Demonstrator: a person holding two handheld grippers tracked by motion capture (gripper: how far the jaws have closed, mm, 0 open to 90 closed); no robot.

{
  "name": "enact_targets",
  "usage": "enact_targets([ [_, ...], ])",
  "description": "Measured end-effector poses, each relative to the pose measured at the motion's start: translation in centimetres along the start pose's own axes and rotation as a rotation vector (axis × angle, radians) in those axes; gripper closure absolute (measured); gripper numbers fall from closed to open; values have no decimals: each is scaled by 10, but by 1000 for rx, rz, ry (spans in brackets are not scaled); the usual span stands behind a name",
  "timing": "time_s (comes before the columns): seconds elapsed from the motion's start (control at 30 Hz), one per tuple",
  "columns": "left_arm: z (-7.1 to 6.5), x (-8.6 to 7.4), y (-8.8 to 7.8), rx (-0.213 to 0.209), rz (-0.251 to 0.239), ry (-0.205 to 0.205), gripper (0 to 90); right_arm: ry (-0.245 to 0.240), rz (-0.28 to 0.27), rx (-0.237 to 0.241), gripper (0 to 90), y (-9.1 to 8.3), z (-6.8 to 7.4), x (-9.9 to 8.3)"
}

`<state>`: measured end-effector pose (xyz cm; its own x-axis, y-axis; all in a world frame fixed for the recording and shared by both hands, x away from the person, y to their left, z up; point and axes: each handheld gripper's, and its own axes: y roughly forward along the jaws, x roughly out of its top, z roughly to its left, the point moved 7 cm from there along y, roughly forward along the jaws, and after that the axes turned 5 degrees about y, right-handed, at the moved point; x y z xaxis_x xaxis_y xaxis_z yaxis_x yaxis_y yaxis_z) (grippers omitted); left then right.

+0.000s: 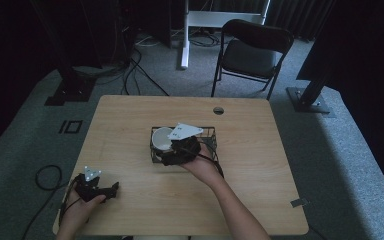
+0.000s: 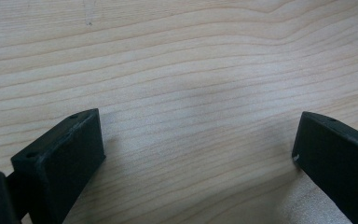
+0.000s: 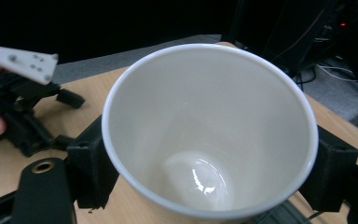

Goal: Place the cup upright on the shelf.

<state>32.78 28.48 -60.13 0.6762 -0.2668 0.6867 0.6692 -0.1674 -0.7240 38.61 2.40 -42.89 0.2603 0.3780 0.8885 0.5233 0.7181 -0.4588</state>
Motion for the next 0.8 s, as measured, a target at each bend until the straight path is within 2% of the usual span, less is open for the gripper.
enact_targets([
  [0.27,0,0,0,0,-1,0,23,22,-17,-59,201,3,-16,11],
  [0.3,0,0,0,0,-1,0,23,44,-22,-85,201,4,-25,14],
  [0.43,0,0,0,0,-1,-1,23,68,-21,-113,201,7,-35,14],
  [0.47,0,0,0,0,0,0,23,76,-15,-141,201,10,-41,14],
  [0.63,0,0,0,0,-1,-1,23,110,9,-181,201,18,-53,8],
  [0.8,0,0,0,1,-1,1,23,150,47,-227,201,30,-64,-6],
])
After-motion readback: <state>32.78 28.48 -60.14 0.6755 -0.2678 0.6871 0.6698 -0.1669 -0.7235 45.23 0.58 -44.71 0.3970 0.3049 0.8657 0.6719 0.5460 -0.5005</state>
